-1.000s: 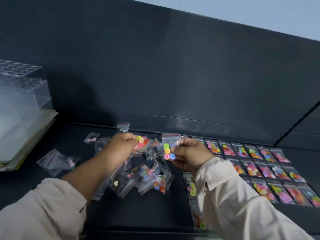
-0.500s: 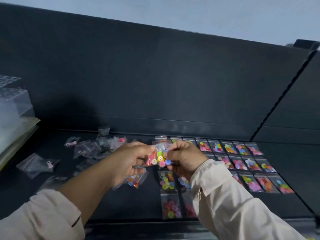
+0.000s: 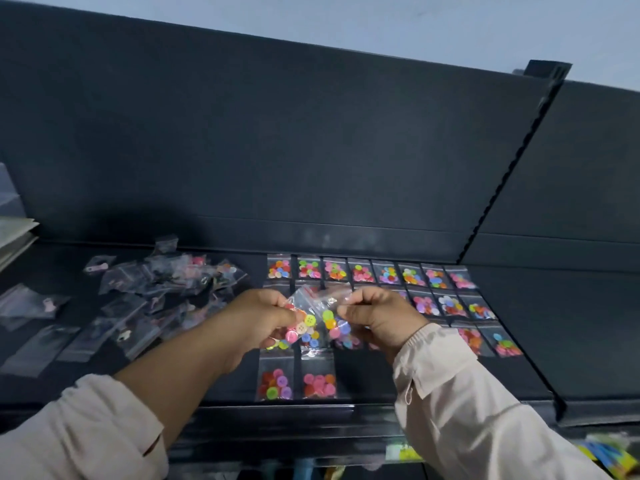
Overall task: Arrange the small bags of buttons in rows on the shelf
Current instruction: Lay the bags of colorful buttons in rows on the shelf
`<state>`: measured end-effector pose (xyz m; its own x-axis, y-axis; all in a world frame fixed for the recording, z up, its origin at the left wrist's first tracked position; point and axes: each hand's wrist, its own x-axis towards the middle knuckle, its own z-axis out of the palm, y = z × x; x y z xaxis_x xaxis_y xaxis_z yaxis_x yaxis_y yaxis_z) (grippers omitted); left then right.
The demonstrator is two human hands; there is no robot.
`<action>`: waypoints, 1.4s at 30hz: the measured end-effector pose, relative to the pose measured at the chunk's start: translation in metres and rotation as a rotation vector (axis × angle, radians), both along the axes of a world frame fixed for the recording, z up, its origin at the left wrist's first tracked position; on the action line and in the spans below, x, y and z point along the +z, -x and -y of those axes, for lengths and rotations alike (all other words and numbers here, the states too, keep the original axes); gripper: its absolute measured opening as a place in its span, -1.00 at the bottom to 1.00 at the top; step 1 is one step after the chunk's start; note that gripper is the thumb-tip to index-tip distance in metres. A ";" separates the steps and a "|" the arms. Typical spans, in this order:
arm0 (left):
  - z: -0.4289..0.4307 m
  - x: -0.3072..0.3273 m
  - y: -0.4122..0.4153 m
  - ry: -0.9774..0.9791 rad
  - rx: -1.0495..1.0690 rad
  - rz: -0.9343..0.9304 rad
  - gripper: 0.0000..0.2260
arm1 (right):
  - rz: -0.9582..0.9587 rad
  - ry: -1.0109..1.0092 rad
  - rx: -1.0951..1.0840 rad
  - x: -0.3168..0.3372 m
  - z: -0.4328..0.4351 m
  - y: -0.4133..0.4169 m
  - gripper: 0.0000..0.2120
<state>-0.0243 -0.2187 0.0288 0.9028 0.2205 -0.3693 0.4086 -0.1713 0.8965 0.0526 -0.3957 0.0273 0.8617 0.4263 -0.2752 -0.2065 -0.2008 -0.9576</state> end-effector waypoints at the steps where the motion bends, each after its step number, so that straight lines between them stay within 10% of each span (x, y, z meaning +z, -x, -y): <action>1: 0.003 -0.002 0.001 0.012 0.041 -0.004 -0.89 | 0.020 0.045 -0.008 -0.003 0.011 -0.001 -0.79; 8: 0.020 -0.015 0.009 0.115 0.178 0.014 -0.91 | 0.021 0.283 -0.051 -0.040 0.056 0.005 -0.79; 17: 0.033 -0.024 0.015 0.122 0.218 0.022 -0.94 | 0.494 0.771 0.120 -0.055 0.059 0.010 -0.80; 33: 0.042 -0.020 0.016 0.124 0.237 0.047 -0.94 | 0.671 0.643 0.389 -0.065 0.055 0.017 -0.82; 42: 0.072 -0.013 0.010 0.214 0.202 0.028 -0.94 | 0.170 0.026 0.170 -0.027 0.058 0.017 -0.88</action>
<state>-0.0347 -0.2908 0.0159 0.8592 0.3166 -0.4020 0.3895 0.1048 0.9150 0.0354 -0.4534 0.0004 0.8133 0.5635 -0.1451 -0.0040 -0.2440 -0.9698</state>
